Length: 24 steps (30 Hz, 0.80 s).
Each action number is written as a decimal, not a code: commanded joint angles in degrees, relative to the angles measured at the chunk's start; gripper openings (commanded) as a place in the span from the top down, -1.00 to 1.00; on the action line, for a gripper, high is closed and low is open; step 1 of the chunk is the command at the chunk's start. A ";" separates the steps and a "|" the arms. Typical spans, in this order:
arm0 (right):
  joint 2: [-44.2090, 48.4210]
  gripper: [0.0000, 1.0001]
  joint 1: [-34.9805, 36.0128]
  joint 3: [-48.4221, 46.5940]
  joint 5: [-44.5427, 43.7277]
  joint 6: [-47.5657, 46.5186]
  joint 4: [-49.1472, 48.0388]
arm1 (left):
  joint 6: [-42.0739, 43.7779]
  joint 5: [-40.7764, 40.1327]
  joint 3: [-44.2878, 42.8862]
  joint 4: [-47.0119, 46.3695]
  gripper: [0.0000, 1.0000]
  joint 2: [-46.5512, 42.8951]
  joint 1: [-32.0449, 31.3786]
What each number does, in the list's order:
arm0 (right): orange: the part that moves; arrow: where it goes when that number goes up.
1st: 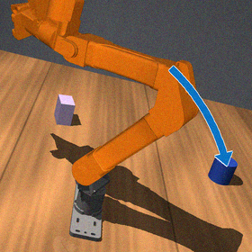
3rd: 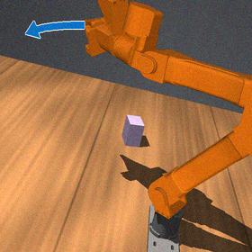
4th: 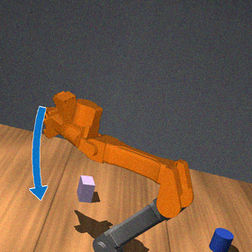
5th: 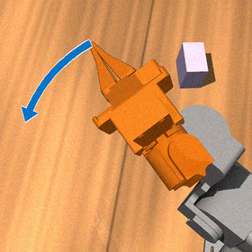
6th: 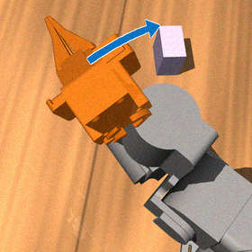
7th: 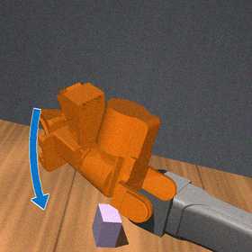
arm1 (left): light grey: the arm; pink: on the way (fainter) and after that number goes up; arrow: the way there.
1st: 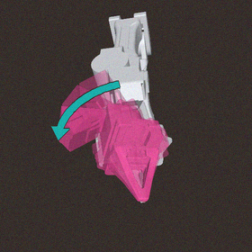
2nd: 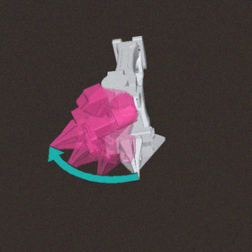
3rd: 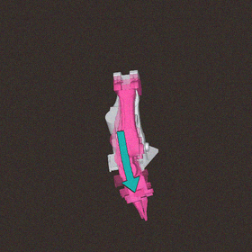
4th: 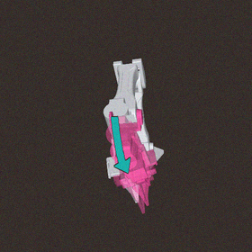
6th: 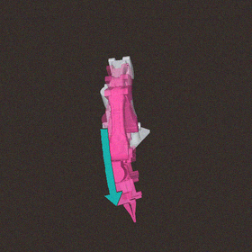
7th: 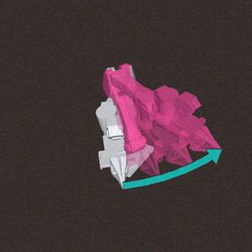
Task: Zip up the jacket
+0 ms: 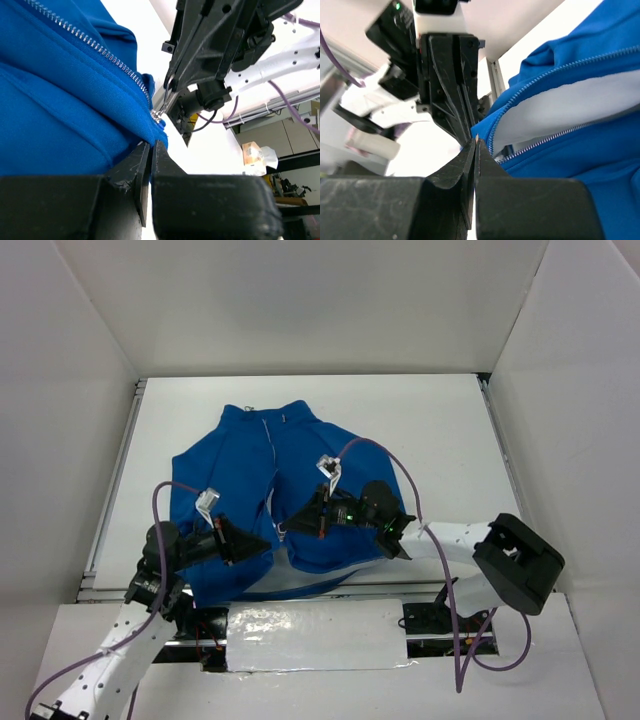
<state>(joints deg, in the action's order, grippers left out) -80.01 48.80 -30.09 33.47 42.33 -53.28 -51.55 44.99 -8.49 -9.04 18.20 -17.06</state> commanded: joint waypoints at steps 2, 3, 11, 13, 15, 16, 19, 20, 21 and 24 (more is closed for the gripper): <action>2.66 1.00 0.42 -2.43 1.68 -9.45 1.42 | 2.86 0.27 -6.44 7.44 1.00 4.47 -0.17; 2.32 1.00 0.42 -2.87 1.42 -10.06 1.51 | 3.38 0.18 -6.97 8.15 1.00 5.70 -0.17; -1.20 1.00 0.60 -0.24 2.56 -9.10 -7.45 | 7.69 0.01 -11.19 13.96 1.00 16.51 -0.60; -1.29 1.00 0.69 -0.24 1.78 -9.63 -6.93 | 7.87 0.71 -11.63 13.87 1.00 18.45 -1.22; -1.20 1.00 0.69 -0.59 1.86 -11.38 -5.88 | 8.31 -0.51 -12.16 14.31 1.00 19.59 -2.62; -1.12 1.00 0.69 -0.85 2.29 -12.00 -5.35 | 8.48 -0.78 -12.25 15.01 1.00 19.86 -3.41; -1.55 1.00 0.77 -4.61 6.31 -16.99 -0.81 | 8.92 -2.18 -13.04 16.41 1.00 20.56 -4.47; -1.82 1.00 0.69 -5.94 7.73 -17.88 0.96 | 9.18 -2.45 -13.30 16.86 1.00 20.74 -4.56; -2.17 1.00 0.69 -7.08 8.09 -18.68 4.98 | 9.36 -2.45 -13.91 17.12 1.00 21.17 -4.65; -3.22 1.00 0.51 -8.15 4.94 -18.95 5.30 | 10.59 -2.45 -15.41 18.97 1.00 21.88 -5.18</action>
<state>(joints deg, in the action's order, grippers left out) -82.67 48.99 -34.94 38.57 26.87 -47.94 -43.38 42.17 -20.95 7.73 39.66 -21.41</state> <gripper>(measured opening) 0.008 0.138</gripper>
